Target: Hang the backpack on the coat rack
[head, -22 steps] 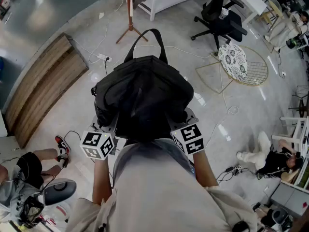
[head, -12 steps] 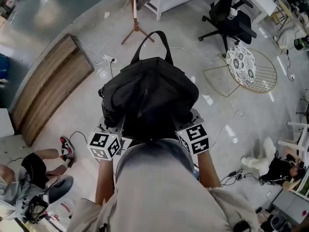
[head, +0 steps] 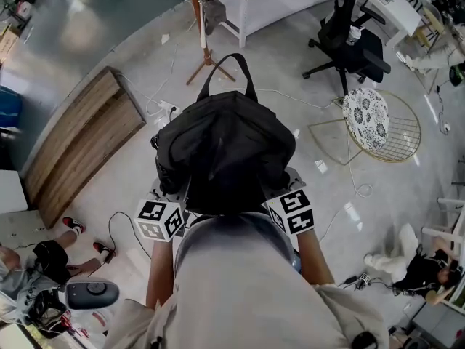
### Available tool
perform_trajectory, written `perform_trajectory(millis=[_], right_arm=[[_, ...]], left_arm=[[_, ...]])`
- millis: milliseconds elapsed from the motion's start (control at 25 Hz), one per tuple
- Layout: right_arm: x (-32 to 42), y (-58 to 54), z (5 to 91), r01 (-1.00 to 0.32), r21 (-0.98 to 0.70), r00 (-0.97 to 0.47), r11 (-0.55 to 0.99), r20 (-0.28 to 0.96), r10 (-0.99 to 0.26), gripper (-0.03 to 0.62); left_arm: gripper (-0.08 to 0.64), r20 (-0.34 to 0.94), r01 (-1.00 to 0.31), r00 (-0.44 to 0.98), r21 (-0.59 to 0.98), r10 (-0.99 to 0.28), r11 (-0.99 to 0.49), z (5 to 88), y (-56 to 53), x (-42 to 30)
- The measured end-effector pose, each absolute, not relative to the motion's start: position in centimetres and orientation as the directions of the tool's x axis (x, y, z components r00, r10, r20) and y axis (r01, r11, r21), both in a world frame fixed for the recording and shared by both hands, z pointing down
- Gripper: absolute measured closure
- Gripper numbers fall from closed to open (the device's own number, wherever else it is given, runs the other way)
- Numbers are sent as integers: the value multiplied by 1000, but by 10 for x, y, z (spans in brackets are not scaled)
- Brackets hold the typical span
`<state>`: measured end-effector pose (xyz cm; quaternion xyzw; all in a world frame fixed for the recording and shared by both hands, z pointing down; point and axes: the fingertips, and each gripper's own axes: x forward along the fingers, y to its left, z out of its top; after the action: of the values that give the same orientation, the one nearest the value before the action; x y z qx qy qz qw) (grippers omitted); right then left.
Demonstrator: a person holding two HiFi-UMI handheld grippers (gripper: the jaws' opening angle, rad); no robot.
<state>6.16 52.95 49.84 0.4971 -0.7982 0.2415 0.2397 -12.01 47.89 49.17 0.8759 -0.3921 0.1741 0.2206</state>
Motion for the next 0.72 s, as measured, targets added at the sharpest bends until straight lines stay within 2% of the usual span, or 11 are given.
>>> perform_trajectory(millis=[320,720], right_arm=[[82,500,480,-903,-116,-397,413,589,-704,511],[85,453,473,-904,-86,-383,419,600,-703,509]], left_arm=[[463,446,-795,595,206,-669,-570,474,453,-99],[463,433,-787,610,233,-664,-572,473,409,-96]])
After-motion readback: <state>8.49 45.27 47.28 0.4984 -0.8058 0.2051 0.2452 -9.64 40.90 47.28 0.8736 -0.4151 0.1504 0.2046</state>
